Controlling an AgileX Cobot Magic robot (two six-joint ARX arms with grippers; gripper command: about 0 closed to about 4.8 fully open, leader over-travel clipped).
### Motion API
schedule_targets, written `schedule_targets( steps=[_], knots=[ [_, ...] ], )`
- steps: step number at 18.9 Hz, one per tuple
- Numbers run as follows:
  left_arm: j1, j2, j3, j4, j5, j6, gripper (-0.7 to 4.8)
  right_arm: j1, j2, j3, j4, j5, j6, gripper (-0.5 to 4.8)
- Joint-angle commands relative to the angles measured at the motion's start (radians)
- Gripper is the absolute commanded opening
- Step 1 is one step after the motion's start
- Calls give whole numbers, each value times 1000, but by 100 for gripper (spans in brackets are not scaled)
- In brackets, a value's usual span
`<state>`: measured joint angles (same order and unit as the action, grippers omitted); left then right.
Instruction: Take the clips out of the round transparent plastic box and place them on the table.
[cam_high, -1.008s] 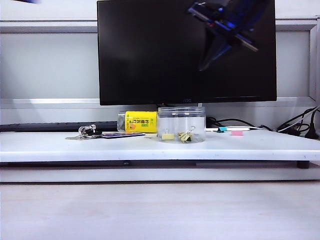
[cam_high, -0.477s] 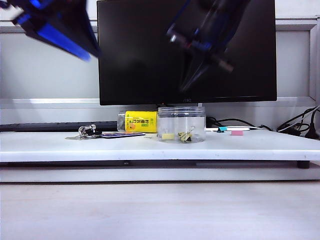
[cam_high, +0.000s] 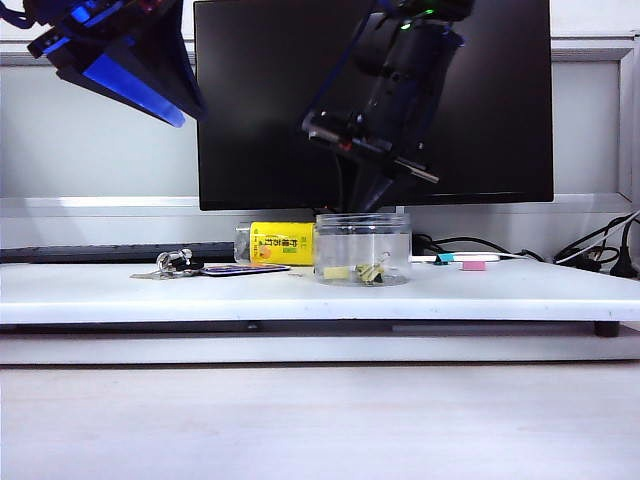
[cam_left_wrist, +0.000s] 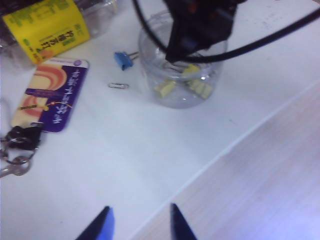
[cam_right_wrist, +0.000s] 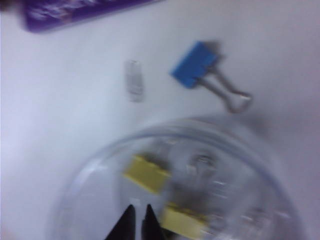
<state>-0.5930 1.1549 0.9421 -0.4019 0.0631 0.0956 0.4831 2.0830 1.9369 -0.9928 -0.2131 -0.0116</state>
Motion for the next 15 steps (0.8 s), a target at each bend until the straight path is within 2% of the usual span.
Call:
schedule_targets(
  steps=[1, 7, 15],
  knots=[
    [-2, -2, 3, 13, 2, -27, 156, 19, 6, 43, -28, 66, -19, 45],
    [-2, -2, 3, 0, 3, -85, 156, 23, 15, 64, -90, 85, -19, 45],
    [-3, -2, 3, -23, 6, -97, 156, 23, 60, 63, -128, 81, -18, 45]
  ],
)
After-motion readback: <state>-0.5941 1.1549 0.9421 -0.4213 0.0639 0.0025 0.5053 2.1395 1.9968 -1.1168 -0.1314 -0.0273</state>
